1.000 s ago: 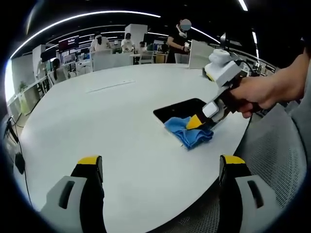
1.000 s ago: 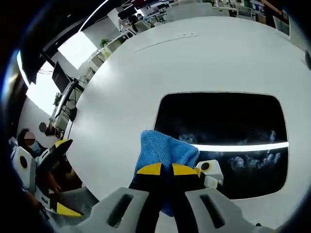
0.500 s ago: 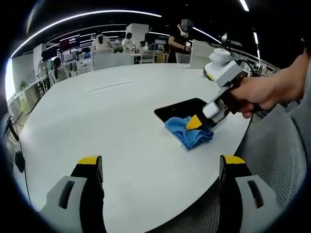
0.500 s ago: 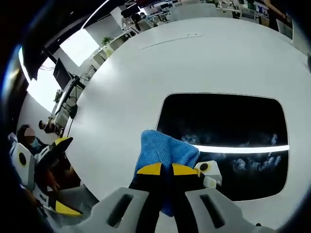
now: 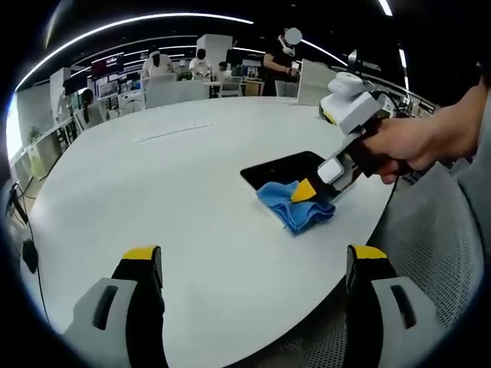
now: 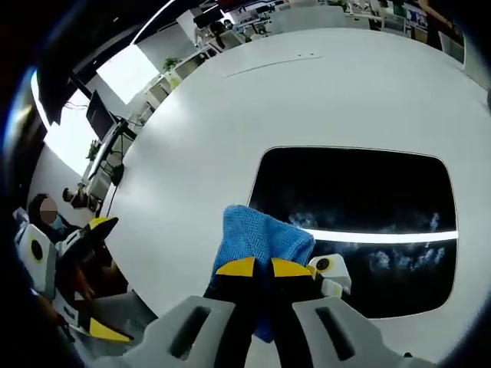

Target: Wipe the mirror surface with the cleaning cloth until all visible marks leave the cleaned area.

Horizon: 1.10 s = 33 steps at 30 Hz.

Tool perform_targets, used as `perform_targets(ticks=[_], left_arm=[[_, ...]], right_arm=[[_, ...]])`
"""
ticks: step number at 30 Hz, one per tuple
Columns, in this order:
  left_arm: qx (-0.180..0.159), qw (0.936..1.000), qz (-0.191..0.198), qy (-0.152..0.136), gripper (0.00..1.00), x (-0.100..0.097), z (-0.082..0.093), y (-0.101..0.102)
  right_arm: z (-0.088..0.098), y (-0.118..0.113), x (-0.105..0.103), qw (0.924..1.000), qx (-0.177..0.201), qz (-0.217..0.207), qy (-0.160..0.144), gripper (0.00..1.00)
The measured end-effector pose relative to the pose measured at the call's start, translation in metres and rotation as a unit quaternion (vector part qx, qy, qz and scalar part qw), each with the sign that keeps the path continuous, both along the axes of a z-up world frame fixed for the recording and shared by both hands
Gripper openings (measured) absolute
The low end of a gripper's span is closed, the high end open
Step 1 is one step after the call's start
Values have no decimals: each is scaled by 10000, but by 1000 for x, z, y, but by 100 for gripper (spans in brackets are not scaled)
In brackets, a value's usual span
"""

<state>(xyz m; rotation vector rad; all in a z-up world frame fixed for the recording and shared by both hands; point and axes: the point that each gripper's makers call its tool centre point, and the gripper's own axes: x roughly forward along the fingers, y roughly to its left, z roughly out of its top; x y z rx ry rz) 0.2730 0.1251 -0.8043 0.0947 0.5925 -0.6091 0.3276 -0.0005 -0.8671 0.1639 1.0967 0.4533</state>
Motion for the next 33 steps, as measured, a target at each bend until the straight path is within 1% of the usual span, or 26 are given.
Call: perform_targets(ticks=[7,16,19,33], left_arm=[[-27,10000,52,-48,99,1,2,1],[-11,10000,54,-21,99,1,2,1],[-2,10000,30,10,99,0,0,1],[-20,10000,6,63,99,-1,-2,1]], right_arm=[[0,2,3,9999,-67,139,-5,0],[0,2,17,9998,-92,187,-43,0],[1,2,20,9995,-146,273,-82,0],[0,2,51,9983,-321,432,-202,0]])
